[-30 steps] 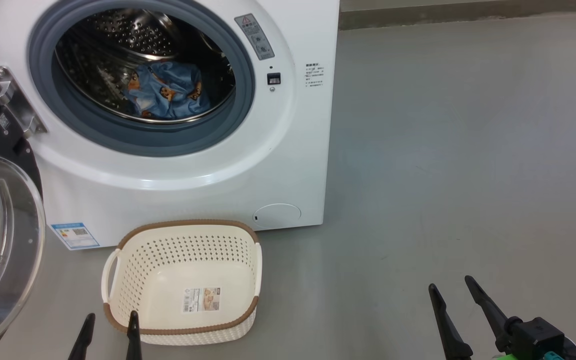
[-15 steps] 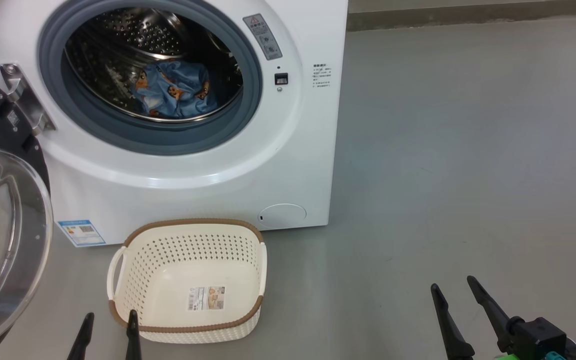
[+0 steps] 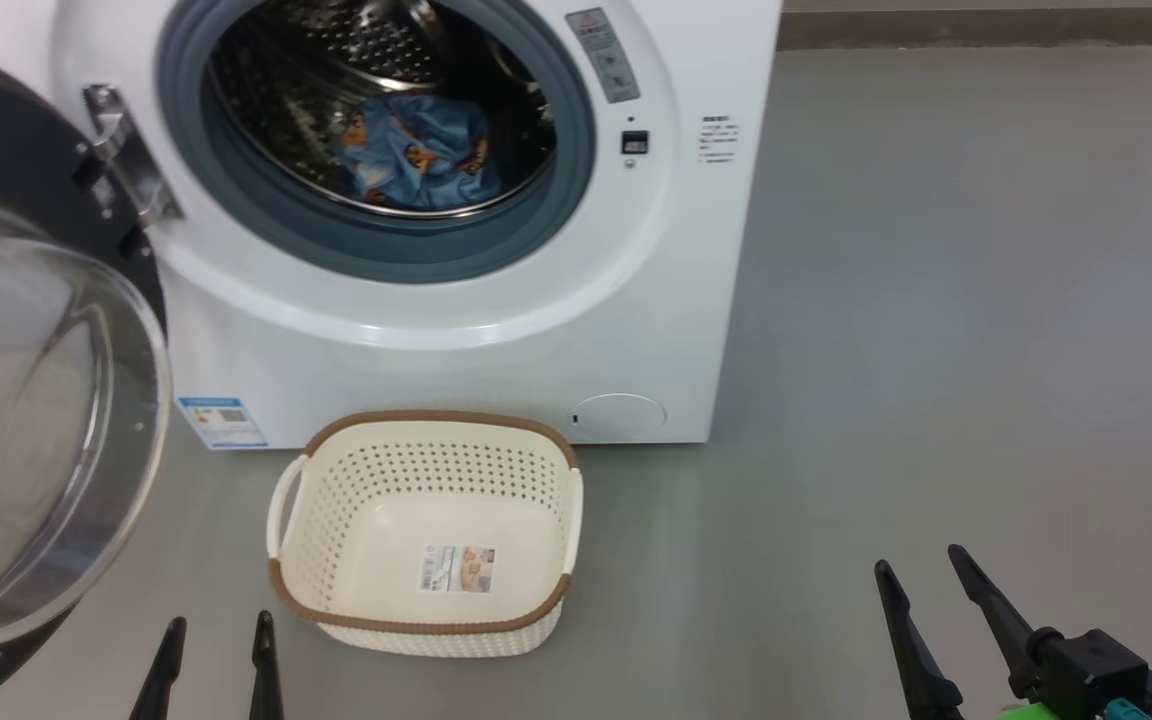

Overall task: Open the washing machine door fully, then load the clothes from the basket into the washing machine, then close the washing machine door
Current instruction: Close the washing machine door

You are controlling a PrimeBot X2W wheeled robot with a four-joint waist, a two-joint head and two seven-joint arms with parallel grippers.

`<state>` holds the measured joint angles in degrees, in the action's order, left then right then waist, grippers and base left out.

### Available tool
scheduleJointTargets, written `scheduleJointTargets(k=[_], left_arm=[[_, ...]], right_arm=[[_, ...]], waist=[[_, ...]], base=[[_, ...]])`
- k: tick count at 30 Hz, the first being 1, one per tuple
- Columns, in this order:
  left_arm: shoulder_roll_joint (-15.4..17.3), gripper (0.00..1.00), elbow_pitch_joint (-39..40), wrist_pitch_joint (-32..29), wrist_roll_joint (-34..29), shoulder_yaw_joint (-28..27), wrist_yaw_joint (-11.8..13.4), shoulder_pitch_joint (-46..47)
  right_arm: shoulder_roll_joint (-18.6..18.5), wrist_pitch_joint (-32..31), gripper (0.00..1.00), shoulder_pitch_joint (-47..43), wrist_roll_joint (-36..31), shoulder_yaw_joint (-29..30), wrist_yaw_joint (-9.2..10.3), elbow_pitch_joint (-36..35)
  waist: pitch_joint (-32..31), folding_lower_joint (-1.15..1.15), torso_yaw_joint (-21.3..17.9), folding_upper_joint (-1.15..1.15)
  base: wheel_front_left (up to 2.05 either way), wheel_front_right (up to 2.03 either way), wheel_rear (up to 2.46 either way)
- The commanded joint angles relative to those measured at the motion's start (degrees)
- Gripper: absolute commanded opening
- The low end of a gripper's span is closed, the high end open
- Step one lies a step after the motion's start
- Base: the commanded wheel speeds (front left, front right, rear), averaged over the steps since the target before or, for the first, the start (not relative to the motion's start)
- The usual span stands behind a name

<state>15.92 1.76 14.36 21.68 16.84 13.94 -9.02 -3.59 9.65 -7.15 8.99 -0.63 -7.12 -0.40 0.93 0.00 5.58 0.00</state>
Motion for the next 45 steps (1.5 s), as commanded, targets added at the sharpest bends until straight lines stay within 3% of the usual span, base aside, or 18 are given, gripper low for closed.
scheduleJointTargets(k=[1,23,32,45], left_arm=[[0.43,1.0,1.53,0.39,-0.32,-2.45,0.41,3.2],[-1.37,1.0,0.58,0.61,-0.49,-3.16,-0.25,3.71],[-2.1,1.0,-0.01,0.62,-0.99,-4.02,-1.25,3.99],[-3.48,1.0,-0.36,0.63,-2.07,-5.8,-2.61,3.65]], right_arm=[[-0.81,0.02,1.0,0.79,-0.64,-0.86,-0.36,-1.69],[-1.17,-0.14,1.0,1.81,-0.61,-1.59,-0.36,-1.63],[-0.89,-0.15,1.0,1.98,-0.59,-2.12,-0.36,-1.23],[-0.92,-0.16,1.0,2.01,-0.58,-2.61,-0.36,-1.08]], waist=[[0.37,0.0,3.14,0.0],[0.79,0.0,18.93,0.0],[0.72,0.0,21.04,0.0],[0.49,0.0,21.16,0.0]], base=[[0.0,0.0,0.0],[0.0,0.0,0.0],[0.0,0.0,0.0],[0.0,0.0,0.0]])
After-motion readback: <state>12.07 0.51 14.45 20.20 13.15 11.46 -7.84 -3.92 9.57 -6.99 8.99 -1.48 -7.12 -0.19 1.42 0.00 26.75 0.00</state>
